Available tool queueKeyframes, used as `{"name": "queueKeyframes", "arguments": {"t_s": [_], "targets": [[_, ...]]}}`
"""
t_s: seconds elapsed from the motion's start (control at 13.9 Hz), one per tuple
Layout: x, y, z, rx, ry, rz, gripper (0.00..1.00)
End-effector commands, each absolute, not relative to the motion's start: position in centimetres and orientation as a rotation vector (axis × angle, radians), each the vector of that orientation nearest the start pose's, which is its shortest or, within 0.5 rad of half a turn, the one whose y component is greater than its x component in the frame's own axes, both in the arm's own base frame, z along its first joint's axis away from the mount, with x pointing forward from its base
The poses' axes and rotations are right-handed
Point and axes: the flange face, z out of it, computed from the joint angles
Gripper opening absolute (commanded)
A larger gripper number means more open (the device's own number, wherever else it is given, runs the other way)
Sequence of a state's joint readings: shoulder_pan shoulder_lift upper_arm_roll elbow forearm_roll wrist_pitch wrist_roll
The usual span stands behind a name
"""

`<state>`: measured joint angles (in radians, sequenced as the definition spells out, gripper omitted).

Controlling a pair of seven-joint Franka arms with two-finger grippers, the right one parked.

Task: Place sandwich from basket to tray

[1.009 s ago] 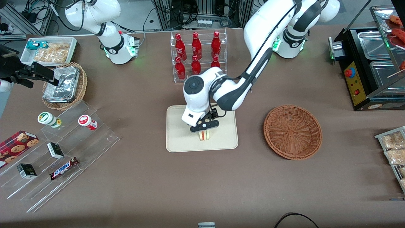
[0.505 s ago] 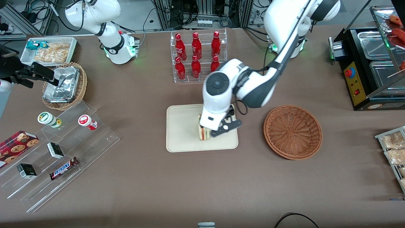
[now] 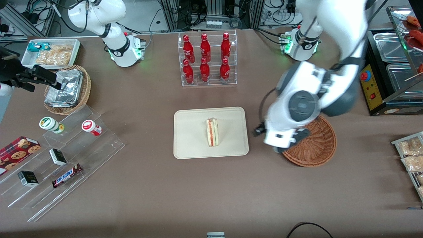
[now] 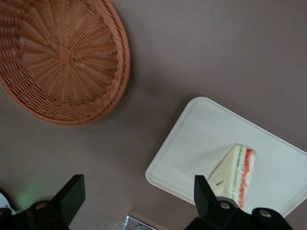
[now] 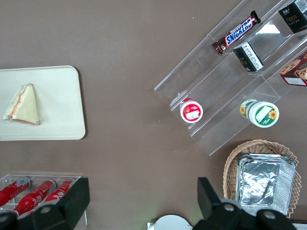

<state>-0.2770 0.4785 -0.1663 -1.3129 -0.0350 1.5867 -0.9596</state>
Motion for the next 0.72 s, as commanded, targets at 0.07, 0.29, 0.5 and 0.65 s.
{"name": "queueKeyframes", "arguments": {"t_s": [0.07, 0.29, 0.5, 0.65], "targets": [[61.1, -20.0, 46.4, -3.004, -0.625, 0.451, 1.0], [60.0, -13.3, 48.6, -3.039, -0.48, 0.504, 1.0], [58.4, -9.9, 50.4, -3.063, -0.379, 0.518, 1.0], [56.5, -7.8, 51.8, -3.075, -0.344, 0.5, 1.0]]}}
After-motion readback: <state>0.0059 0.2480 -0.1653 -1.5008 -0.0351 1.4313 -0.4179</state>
